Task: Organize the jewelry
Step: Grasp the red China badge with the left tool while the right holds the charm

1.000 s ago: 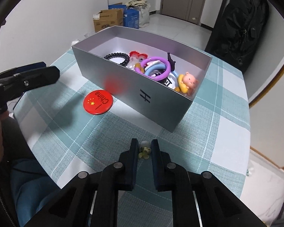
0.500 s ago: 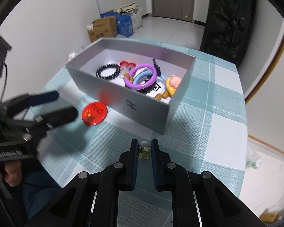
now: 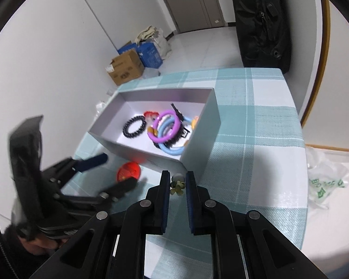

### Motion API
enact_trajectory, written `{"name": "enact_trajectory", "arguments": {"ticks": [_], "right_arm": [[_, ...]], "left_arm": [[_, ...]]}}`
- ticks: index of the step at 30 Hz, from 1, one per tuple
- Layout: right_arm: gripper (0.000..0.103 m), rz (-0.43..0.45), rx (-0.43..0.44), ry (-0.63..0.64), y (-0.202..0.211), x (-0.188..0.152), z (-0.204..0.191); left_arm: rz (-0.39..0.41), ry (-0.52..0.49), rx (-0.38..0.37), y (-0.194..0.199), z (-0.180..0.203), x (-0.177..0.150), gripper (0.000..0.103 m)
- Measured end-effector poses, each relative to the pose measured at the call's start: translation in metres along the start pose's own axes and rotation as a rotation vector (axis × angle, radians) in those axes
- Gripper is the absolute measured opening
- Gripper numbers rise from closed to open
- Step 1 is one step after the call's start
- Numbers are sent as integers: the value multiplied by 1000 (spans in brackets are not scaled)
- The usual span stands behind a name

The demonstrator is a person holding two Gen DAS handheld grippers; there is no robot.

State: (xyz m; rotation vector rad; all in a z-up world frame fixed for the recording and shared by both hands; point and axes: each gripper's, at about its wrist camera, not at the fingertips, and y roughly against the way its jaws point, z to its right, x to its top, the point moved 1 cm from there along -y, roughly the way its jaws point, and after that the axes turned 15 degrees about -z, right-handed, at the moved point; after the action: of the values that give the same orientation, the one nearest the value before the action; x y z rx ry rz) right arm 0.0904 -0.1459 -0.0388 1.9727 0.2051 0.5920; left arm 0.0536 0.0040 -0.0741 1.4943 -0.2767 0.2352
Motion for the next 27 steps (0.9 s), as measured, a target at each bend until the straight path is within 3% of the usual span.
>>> {"name": "enact_trajectory", "arguments": {"ticks": [2, 3, 9, 14, 19, 27], "right_arm": [[12, -1, 47, -23, 0, 1, 3], [12, -1, 68, -39, 1, 1, 5], [12, 19, 97, -62, 7, 3, 11], [12, 25, 186, -110, 11, 5, 21], [12, 70, 188, -118, 22, 4, 21], [12, 128, 201, -127, 33, 10, 23]], "left_arm": [[-14, -5, 23, -4, 0, 0, 76], [-20, -5, 18, -6, -1, 0, 67], [-17, -11, -12, -2, -1, 2, 37], [-22, -23, -42, 0, 1, 2, 37], [-9, -34, -76, 7, 7, 2, 37], [113, -26, -142, 38, 8, 3, 37]]}}
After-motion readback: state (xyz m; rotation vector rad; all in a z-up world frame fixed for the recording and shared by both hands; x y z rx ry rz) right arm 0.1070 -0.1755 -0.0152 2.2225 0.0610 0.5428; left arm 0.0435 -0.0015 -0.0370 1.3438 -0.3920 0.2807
